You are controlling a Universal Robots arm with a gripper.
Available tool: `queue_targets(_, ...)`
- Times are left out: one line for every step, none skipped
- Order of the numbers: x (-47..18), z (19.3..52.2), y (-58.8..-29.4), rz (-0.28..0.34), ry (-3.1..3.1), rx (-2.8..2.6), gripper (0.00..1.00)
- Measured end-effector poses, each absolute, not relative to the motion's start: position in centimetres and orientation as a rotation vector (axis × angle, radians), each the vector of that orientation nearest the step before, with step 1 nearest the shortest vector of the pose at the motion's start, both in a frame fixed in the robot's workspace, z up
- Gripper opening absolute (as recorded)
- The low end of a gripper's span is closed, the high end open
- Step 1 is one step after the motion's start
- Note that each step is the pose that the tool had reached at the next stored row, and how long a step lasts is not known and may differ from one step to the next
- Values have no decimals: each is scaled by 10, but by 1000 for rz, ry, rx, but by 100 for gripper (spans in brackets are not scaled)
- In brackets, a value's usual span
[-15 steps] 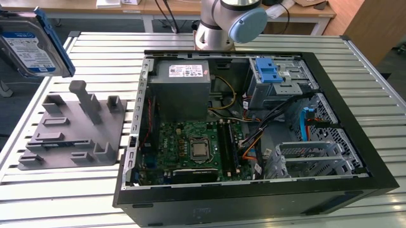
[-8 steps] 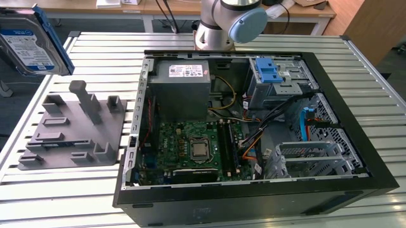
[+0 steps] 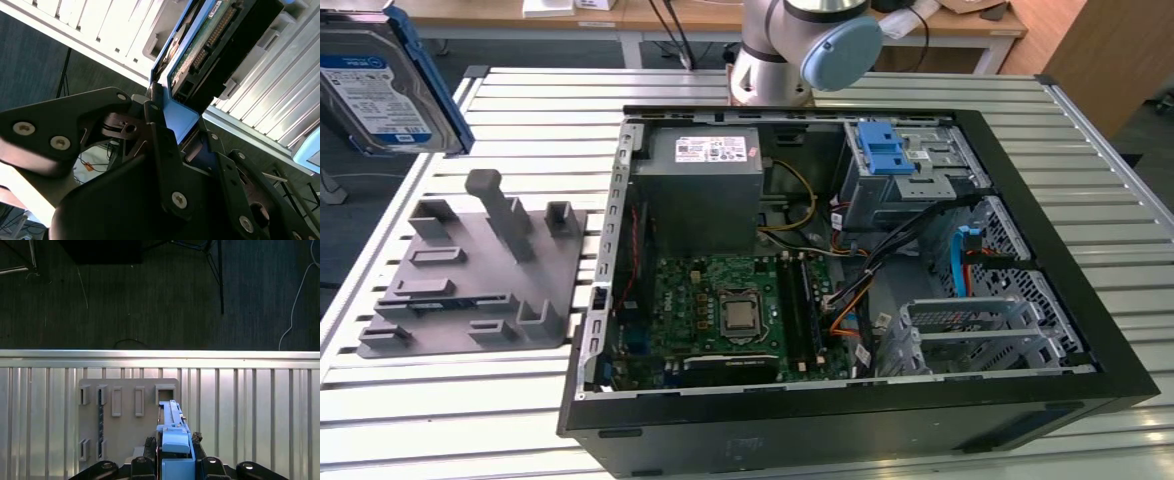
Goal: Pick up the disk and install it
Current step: 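Pick up the disk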
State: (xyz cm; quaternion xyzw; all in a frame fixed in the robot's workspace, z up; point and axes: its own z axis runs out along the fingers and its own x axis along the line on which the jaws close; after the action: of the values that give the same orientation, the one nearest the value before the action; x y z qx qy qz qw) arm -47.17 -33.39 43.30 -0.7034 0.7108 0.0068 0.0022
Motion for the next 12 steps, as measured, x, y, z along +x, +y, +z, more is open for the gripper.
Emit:
queue_targets(-472, 434, -334, 21, 2230, -2207, 36)
queue_targets(-472, 434, -334, 21, 2230, -2207, 36)
queue_targets(-472, 435, -334, 21, 2230, -2207, 36)
queue_targets(-472, 436, -334, 21, 2230, -2207, 36)
queue_targets(-472, 437, -334, 21, 2230, -2207, 36)
queue_targets(-472, 437, -334, 21, 2230, -2207, 36)
queue_targets(-472, 438, -334, 21, 2230, -2207, 36)
queue_targets(-472, 439, -334, 21, 2230, -2207, 36)
queue_targets(-472, 439, -334, 21, 2230, -2207, 36)
queue_targets(-472, 440, -334, 21, 2230, -2207, 36)
queue_targets(-472, 440, -334, 21, 2230, -2207, 36)
queue_targets(-472, 441, -334, 21, 2230, -2207, 36)
